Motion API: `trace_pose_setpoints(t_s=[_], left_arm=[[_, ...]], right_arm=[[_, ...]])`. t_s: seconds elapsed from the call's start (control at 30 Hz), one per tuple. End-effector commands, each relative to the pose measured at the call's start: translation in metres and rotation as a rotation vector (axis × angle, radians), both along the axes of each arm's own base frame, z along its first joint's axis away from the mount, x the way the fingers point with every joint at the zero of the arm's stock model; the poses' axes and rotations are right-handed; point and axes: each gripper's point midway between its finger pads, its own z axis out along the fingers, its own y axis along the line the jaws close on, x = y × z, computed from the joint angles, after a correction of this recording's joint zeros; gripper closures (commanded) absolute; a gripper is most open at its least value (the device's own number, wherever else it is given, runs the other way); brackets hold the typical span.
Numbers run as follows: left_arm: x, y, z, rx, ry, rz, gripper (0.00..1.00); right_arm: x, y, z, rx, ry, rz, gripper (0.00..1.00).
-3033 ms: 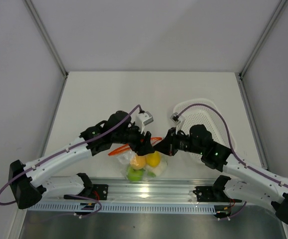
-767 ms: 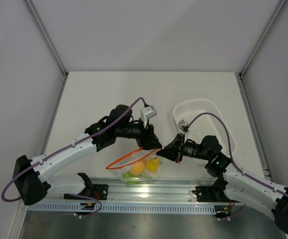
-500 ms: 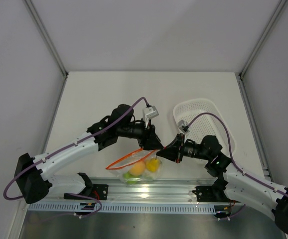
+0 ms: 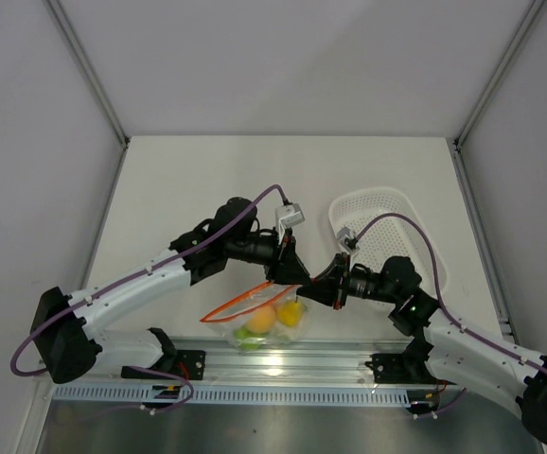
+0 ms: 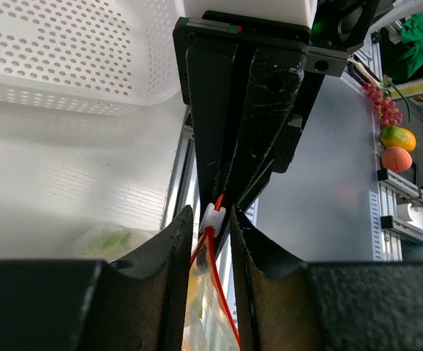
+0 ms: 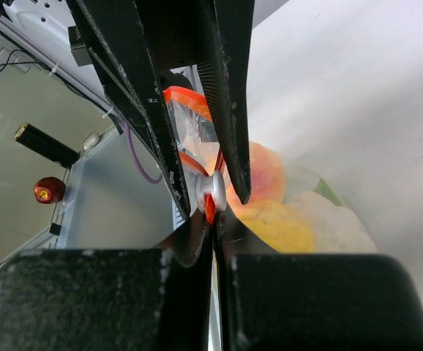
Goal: Place the food in the zip-top bag and seal the zipper
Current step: Zip the zipper food storage bag at the center of the board.
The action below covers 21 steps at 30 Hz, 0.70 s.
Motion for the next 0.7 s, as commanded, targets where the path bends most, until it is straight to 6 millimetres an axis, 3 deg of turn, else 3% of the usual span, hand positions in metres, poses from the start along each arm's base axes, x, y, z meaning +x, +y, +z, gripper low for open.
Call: trace_pose_setpoints(t_s=[0.0,0.13,0.2,0.67], left_arm=[[-0.002,-0.007,0.017,-0.055,-0.033,-0.038,0.72],[-0.003,-0.006,0.014,-0.047,-0.021,-0.045,0.83],[-0.004,-0.005,0.012,-0.035,-0.013,-0.04,0.98],[-0.004,0.015,-0.011,0.073,-0.001,0.04,0.99]], right_arm=[[0.0,0.004,0.025,0.046,-0.055,0.019,1.0],[0.001,0.004,0.026,0.049,-0.051,0.007,1.0],[0.003,0.004,0.026,0.047,-0.046,-0.002,1.0],[0.023,-0.02,0.042,0.14,-0.027,-0.227,1.0]])
